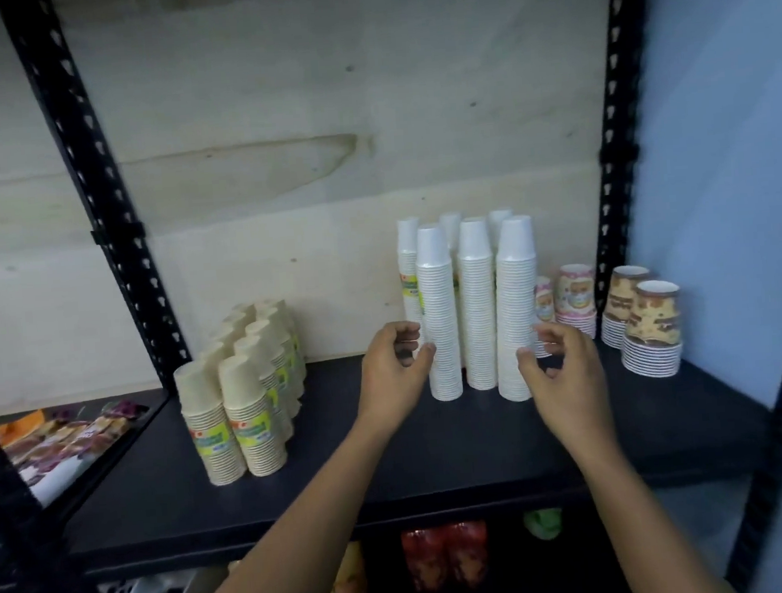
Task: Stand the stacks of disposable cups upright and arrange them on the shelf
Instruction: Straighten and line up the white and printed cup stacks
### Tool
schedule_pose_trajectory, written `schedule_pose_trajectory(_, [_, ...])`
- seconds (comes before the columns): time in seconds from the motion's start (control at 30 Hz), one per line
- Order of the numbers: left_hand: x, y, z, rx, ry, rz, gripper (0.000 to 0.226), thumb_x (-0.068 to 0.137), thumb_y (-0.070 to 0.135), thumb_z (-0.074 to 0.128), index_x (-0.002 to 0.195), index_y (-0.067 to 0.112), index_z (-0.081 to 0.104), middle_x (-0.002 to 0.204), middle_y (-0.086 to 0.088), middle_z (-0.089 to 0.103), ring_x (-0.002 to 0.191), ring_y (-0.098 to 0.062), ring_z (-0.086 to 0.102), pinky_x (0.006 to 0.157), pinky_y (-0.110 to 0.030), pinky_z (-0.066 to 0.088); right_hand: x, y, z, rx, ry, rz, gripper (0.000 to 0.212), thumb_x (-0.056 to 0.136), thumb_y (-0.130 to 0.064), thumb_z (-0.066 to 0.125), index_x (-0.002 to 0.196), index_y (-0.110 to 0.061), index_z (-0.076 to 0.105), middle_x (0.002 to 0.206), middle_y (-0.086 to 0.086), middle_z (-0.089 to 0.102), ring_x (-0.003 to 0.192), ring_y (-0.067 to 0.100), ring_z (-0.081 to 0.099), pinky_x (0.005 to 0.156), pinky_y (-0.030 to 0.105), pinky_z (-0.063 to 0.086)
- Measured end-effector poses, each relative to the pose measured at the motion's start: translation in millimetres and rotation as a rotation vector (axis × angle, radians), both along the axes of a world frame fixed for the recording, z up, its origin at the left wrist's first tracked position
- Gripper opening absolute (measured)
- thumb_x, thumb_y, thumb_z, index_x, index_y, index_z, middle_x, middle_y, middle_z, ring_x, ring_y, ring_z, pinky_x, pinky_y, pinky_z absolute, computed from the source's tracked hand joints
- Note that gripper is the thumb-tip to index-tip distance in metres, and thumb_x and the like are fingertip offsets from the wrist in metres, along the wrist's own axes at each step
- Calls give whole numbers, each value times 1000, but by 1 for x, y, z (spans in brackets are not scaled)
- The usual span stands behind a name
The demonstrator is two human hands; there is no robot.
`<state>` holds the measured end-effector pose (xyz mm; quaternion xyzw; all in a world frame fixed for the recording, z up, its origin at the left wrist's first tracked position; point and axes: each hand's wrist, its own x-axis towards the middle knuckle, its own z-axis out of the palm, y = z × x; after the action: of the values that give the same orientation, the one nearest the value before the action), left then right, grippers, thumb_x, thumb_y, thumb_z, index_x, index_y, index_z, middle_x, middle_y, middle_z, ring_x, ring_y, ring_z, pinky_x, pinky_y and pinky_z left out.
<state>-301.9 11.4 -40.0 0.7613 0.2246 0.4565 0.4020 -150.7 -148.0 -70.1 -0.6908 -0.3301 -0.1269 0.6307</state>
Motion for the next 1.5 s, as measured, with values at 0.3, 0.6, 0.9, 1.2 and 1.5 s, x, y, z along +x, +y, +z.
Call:
schedule_pose_trajectory(0.3, [40, 27, -16, -140, 193, -99, 66, 90, 15, 68, 150, 23, 39, 135, 6, 57, 121, -9, 58, 101, -31, 49, 39, 16, -10, -119, 231, 154, 54, 90, -27, 65, 141, -33, 48, 138, -11, 55, 126, 10, 54, 109, 43, 47])
schedule_pose_trajectory(0.6, [45, 36, -40, -180, 221, -170, 58, 85, 14, 66, 139, 30, 51, 124, 10, 67, 114, -4, 64, 101, -32, 52, 47, 28, -24, -149, 398, 335, 62, 92, -9, 58, 147, -34, 47, 129, -16, 65, 117, 0, 62, 97, 27, 50])
schedule_pose_trajectory(0.9, [23, 31, -41, -196, 141, -97, 61, 84, 12, 76, 140, 22, 52, 127, 6, 66, 112, -6, 67, 99, -35, 56, 26, 21, -23, -147, 335, 313, 51, 84, -10, 73, 128, -28, 54, 123, -5, 67, 110, 7, 66, 85, 25, 52])
schedule_pose_trajectory(1.2, [-39, 40, -38, -146, 94, 103, 58, 85, 14, 80, 136, 22, 54, 126, 7, 65, 109, -7, 66, 93, -27, 54, -31, 49, -15, -164, 245, 381, 47, 81, -22, 82, 116, -35, 54, 114, -18, 68, 101, -2, 67, 87, 28, 55])
schedule_pose_trajectory(1.5, [-55, 57, -51, -164, 3, 276, 60, 83, 22, 82, 135, 25, 52, 124, 6, 66, 111, -10, 65, 97, -41, 56, -67, 104, -16, -284, 129, 351, 54, 82, -28, 83, 123, -24, 49, 112, -10, 65, 96, 9, 67, 81, 28, 53])
